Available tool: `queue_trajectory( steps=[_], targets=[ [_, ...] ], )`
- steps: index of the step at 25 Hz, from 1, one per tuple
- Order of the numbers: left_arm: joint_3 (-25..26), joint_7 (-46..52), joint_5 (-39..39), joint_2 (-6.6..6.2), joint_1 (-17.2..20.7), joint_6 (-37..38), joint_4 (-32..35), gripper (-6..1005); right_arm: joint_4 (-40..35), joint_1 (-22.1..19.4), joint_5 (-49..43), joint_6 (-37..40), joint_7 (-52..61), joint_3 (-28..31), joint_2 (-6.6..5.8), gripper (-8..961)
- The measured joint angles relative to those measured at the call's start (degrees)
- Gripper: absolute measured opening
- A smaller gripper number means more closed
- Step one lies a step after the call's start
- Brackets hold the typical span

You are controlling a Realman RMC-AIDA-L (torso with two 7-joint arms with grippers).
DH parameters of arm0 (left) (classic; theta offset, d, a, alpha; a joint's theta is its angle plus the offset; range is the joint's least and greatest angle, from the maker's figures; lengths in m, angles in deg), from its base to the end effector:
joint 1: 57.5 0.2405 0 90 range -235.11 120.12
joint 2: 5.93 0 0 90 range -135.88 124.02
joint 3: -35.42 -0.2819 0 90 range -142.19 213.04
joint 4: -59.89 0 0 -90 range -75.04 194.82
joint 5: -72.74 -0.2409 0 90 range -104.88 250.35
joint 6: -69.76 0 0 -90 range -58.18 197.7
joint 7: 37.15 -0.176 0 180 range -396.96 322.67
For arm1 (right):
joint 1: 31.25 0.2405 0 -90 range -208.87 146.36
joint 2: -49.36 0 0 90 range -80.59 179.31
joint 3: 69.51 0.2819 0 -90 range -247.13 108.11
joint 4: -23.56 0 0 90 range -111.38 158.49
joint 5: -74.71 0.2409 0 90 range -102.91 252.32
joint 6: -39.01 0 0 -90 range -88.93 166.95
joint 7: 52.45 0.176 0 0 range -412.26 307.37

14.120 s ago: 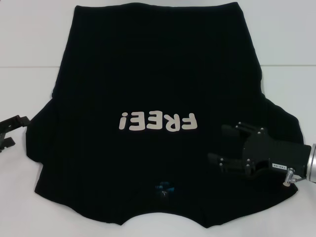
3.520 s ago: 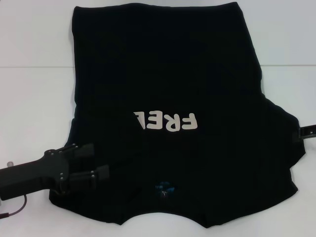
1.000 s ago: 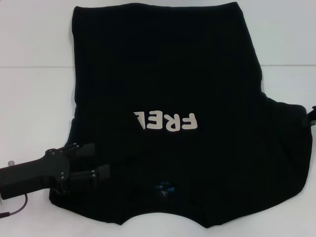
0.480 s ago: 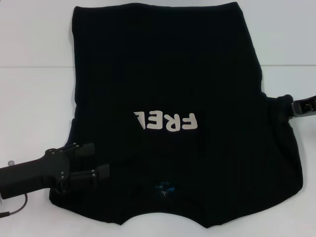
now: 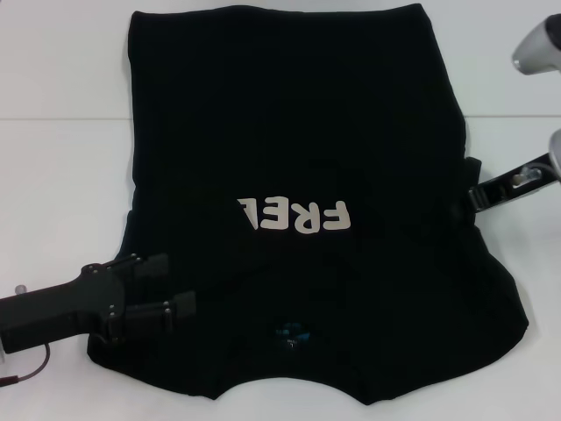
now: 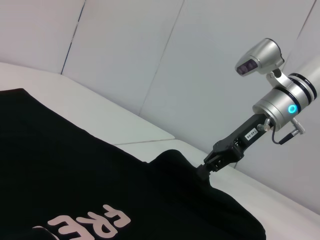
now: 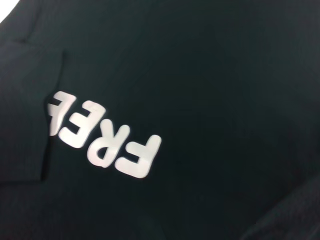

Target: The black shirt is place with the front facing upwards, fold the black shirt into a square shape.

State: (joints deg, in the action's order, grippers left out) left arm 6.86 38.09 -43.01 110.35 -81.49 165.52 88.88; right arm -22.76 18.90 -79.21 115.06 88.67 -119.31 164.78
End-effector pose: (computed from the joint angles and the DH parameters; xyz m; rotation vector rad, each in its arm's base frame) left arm -0.3410 0.3252 -0.0219 -2.5845 -0.8380 -0.8777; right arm 0.2472 0.4897 -0.0062 -2.3617 1.2571 -0.2053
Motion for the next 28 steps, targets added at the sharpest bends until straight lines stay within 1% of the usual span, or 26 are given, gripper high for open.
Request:
queue_trajectory(
  steps=[5, 10, 15, 17, 20, 23, 26, 28],
  targets=[
    [-0.01, 0.00, 0.00, 0.00, 0.00, -0.31, -0.14, 935, -0.42, 0.39, 0.80, -0.52, -0.51, -0.31, 1.00, 52],
    [0.00, 0.00, 0.00, 0.00, 0.00, -0.77, -0.20, 935, -0.16, 0.23, 5.24, 0.03, -3.45, -0.25, 1.09, 55],
    [0.00, 0.00, 0.00, 0.00, 0.00, -1.00, -0.24, 935, 0.20, -0.12, 9.07, 1.33, -6.91, -0.30, 1.13, 203],
    [0.04, 0.00, 0.00, 0.00, 0.00, -1.01, -0.25, 935, 0.25, -0.47, 9.77, 1.37, -7.29, 0.15, 1.10, 243],
    [0.42, 0.67, 0.17, 0.00, 0.14, -1.05, -0.33, 935, 0.47, -1.94, 12.61, 1.30, -8.15, 1.30, 0.59, 303],
    [1.72, 3.40, 0.47, 0.00, 0.16, -1.09, -0.47, 935, 1.39, -4.48, 18.49, 1.78, -11.70, 4.29, -0.21, 368],
    [4.64, 9.05, 0.49, -0.17, -0.15, -1.12, -0.53, 935, 2.65, -8.42, 26.89, 3.83, -18.84, 9.14, -1.12, 435],
    [6.16, 13.27, 0.51, -0.63, -0.55, -1.06, -0.53, 935, 5.07, -11.87, 35.15, 7.05, -27.57, 12.88, -1.81, 480]
  ],
)
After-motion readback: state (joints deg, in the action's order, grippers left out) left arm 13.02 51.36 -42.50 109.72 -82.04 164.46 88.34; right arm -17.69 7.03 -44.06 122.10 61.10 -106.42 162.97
